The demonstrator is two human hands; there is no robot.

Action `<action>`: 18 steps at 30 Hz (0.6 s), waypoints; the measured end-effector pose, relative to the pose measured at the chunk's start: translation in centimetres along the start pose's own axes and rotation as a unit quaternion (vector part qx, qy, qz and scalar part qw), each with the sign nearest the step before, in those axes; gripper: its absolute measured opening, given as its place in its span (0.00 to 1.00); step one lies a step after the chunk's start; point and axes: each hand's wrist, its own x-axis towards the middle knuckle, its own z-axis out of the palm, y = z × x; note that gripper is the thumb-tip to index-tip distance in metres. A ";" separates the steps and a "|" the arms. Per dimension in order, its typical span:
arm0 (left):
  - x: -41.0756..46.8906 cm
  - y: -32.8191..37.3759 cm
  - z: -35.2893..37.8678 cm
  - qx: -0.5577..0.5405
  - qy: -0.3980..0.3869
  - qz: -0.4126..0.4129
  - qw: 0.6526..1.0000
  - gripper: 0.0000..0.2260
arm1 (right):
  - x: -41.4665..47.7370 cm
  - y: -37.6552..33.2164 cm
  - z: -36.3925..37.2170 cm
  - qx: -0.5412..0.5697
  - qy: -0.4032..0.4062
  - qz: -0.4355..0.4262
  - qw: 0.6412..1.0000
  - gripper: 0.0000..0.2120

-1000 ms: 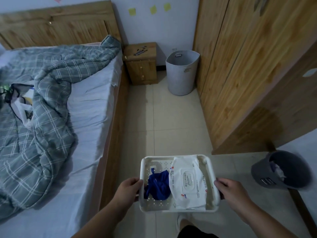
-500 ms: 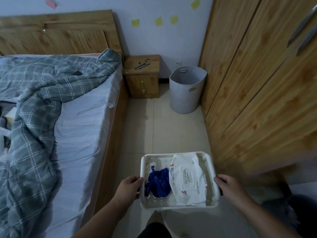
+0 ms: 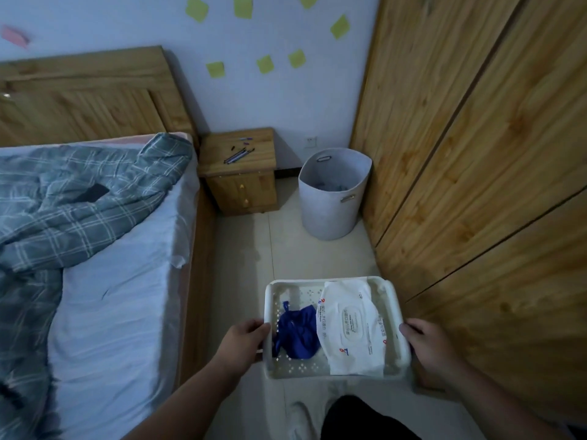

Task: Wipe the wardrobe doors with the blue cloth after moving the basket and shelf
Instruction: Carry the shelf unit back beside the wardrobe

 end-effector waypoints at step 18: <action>19.7 21.2 1.1 0.041 0.017 -0.020 0.999 0.08 | 21.9 -16.2 -1.7 -0.004 0.000 0.038 0.999 0.05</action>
